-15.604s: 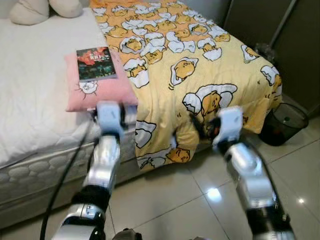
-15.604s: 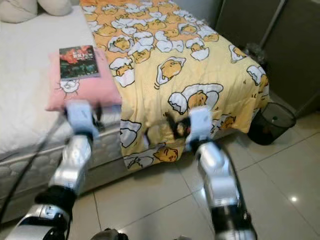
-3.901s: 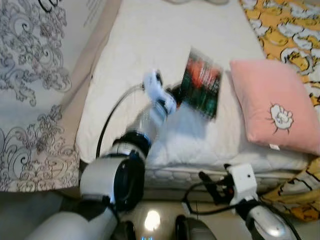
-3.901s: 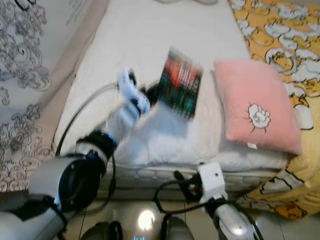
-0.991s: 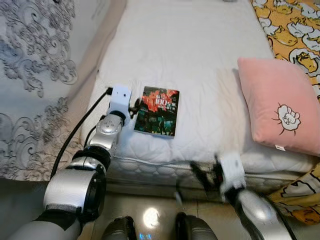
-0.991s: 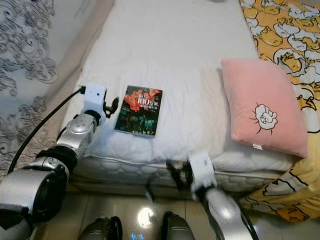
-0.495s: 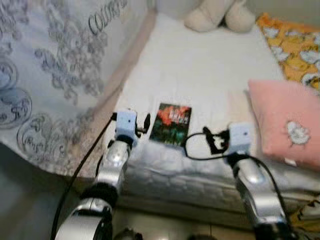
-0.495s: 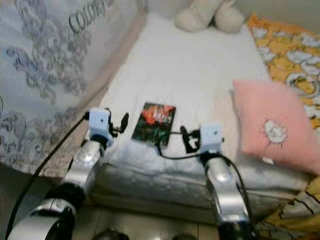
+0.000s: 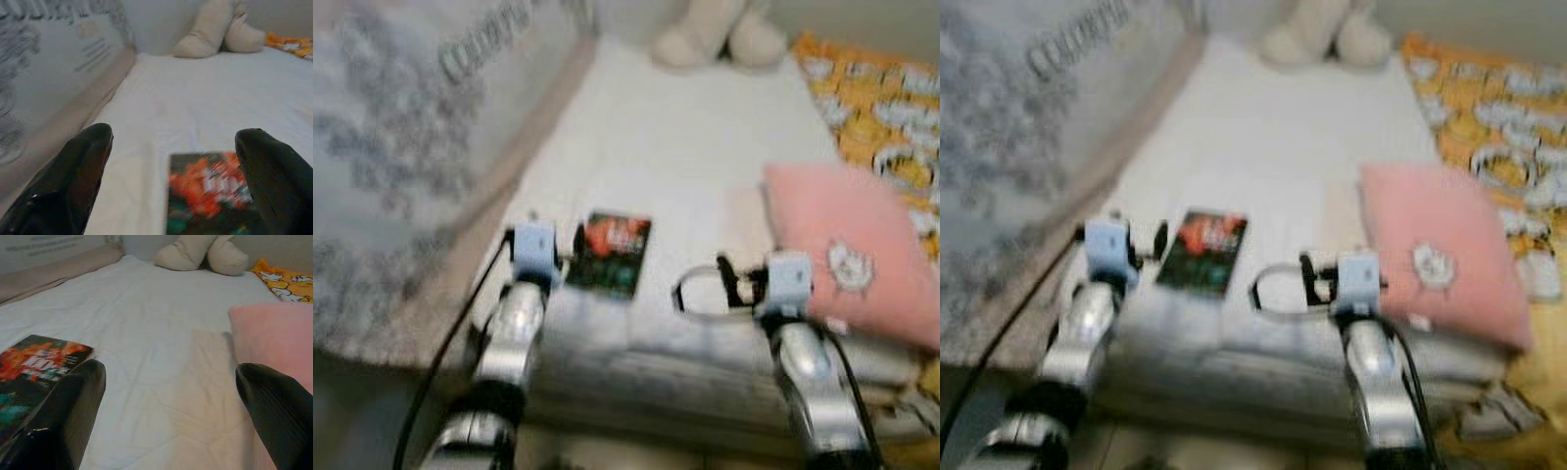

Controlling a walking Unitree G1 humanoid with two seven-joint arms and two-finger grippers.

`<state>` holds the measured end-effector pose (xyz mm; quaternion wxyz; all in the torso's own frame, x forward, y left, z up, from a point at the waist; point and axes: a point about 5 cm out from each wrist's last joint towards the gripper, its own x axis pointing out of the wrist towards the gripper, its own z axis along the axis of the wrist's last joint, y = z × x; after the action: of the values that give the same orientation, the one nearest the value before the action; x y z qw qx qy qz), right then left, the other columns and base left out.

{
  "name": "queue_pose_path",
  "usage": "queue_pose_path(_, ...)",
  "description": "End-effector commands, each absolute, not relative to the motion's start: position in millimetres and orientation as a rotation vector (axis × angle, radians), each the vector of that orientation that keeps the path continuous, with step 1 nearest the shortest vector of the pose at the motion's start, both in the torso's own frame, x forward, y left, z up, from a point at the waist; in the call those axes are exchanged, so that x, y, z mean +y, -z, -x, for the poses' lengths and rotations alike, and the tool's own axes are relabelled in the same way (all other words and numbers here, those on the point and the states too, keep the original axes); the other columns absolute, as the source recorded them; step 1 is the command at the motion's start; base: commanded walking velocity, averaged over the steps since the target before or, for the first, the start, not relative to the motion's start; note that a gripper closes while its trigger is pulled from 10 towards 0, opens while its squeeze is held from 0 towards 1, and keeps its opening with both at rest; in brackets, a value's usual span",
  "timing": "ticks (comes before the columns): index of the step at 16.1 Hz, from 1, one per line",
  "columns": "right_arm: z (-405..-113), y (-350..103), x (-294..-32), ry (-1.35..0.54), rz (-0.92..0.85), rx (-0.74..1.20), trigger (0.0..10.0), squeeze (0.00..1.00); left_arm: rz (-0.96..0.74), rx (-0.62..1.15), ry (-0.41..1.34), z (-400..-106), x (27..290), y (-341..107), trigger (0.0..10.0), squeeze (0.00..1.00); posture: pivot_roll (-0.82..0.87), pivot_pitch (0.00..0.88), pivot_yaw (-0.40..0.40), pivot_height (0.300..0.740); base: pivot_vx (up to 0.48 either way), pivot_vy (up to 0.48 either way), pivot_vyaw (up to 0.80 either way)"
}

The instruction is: Clean up the room

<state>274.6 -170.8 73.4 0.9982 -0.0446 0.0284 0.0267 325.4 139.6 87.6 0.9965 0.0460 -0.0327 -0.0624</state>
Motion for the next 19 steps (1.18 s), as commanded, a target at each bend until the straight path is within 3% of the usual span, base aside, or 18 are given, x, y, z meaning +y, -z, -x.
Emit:
queue_pose_path(1,-274.3,-73.5,-178.1,-0.027,0.121,0.042,10.0,1.0,-0.076,-0.096,0.182,-328.2,121.4,-96.2,10.0,1.0,-0.08,0.0,0.044,0.74,0.274,-0.39,0.0)
queue_pose_path(11,-272.9,-95.9,-204.4,0.169,0.142,-0.115,10.0,1.0,-0.042,-0.147,0.291,-330.2,94.8,-113.1,10.0,1.0,-0.11,0.0,0.071,0.74,0.291,-0.379,0.0)
queue_pose_path(13,-278.1,-95.2,-232.1,0.296,0.128,-0.049,10.0,1.0,-0.014,-0.098,0.32,-345.1,88.0,-118.9,10.0,1.0,-0.13,0.0,0.074,0.74,0.298,-0.371,0.0)
queue_pose_path(14,-282.6,-91.6,-240.7,0.313,0.08,0.001,10.0,0.0,-0.013,-0.038,0.32,-353.1,85.6,-117.7,10.0,0.0,-0.13,0.0,0.074,0.74,0.0,0.0,0.0)
queue_pose_path(16,-290.5,-86.0,-248.6,0.317,0.0,0.076,10.0,0.0,0.001,0.067,0.331,-363.6,83.2,-116.1,10.0,0.0,-0.14,0.0,0.083,0.74,0.0,0.0,0.0)
queue_pose_path(19,-304.3,-75.5,-257.7,0.314,-0.254,0.189,10.0,0.0,0.195,0.245,0.29,-382.0,91.0,-121.9,10.0,0.0,-0.14,0.0,0.088,0.74,0.0,0.0,0.0)
